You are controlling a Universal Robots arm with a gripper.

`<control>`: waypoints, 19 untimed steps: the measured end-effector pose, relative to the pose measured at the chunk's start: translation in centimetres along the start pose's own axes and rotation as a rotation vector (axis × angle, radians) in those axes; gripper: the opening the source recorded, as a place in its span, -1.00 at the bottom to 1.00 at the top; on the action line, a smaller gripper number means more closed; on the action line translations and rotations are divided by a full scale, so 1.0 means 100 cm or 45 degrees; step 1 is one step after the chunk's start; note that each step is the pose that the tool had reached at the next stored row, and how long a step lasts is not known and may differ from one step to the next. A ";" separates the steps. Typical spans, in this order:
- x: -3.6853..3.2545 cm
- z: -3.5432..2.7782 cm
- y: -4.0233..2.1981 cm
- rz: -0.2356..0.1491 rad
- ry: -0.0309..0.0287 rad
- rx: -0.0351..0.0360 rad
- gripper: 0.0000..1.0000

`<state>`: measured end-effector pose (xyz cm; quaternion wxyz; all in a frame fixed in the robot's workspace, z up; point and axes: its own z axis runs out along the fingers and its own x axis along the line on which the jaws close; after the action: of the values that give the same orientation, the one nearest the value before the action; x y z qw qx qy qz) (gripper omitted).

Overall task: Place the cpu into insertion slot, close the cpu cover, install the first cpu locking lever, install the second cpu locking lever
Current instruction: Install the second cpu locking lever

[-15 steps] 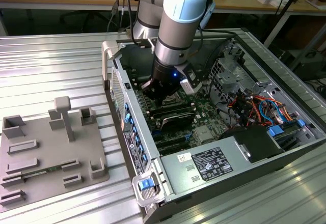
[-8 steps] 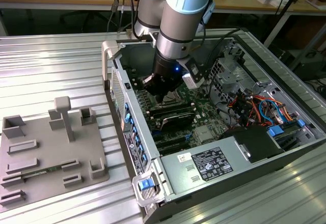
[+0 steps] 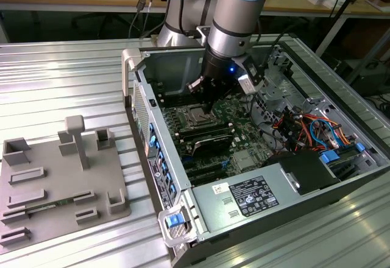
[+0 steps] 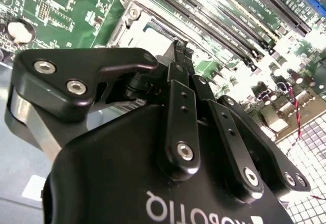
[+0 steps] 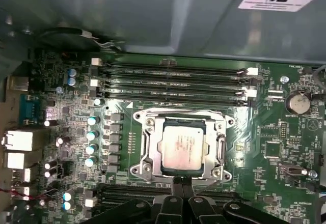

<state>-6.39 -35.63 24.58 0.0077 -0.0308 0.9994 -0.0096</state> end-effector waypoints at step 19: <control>0.0049 0.0040 -0.0167 -0.001 0.0356 0.0066 -0.78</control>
<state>-6.77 -37.33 24.20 -0.0062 -0.0310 0.9994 -0.0126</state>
